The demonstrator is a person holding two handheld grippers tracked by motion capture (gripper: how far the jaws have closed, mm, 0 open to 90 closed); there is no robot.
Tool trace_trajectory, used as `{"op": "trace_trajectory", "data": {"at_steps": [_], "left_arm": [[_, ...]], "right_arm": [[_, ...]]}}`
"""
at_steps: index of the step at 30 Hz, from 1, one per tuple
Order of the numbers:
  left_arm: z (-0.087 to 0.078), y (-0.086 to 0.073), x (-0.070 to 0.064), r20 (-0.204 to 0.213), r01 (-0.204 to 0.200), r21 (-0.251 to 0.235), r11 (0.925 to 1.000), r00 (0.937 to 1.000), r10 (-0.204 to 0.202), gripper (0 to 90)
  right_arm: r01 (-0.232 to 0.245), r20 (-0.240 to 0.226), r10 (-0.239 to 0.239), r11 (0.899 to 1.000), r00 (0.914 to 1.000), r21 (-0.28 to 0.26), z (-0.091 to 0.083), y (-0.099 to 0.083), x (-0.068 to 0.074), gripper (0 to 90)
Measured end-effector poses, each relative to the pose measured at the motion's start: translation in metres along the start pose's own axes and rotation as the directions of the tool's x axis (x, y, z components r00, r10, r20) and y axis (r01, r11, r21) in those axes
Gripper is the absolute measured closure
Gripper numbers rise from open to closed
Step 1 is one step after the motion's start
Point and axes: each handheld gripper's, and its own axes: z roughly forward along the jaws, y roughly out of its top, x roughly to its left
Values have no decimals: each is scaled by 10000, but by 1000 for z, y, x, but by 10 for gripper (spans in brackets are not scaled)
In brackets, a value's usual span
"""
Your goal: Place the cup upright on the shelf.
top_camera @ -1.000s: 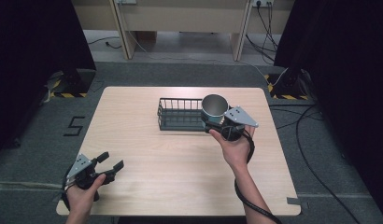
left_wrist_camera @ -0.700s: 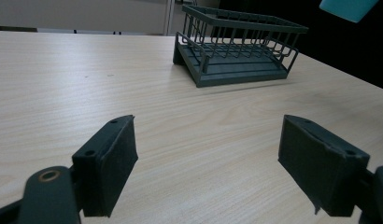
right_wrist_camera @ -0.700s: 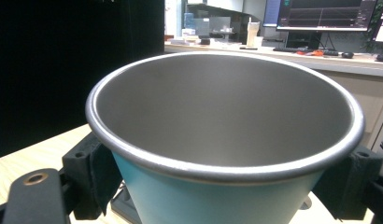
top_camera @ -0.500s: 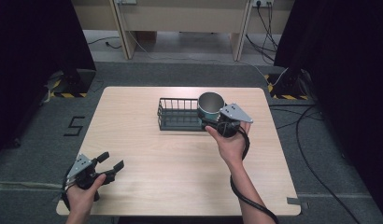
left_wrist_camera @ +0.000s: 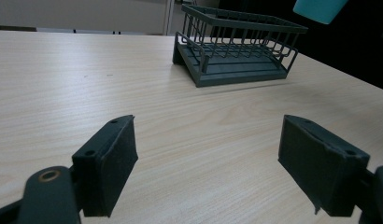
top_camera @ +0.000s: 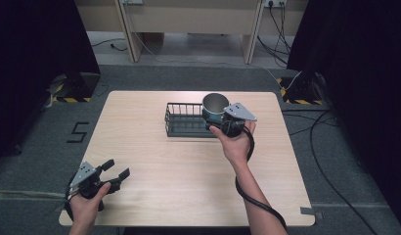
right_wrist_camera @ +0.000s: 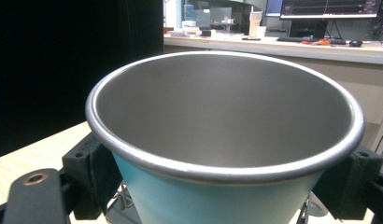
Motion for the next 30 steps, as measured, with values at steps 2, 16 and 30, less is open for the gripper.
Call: {"op": "trace_trajectory", "data": {"at_steps": [2,16,30], "left_arm": [[0,0,0,8,-2,1,10000,10000,2,186],[0,0,0,22,26,-17,10000,10000,-26,186],[0,0,0,27,56,-15,10000,10000,-56,186]], "right_arm": [[-1,8,1,10000,10000,52,3,-1,-1,156],[-121,21,120,9997,9999,208,25,2,-4,156],[-131,9,131,9985,9999,528,53,1,-4,156]]}}
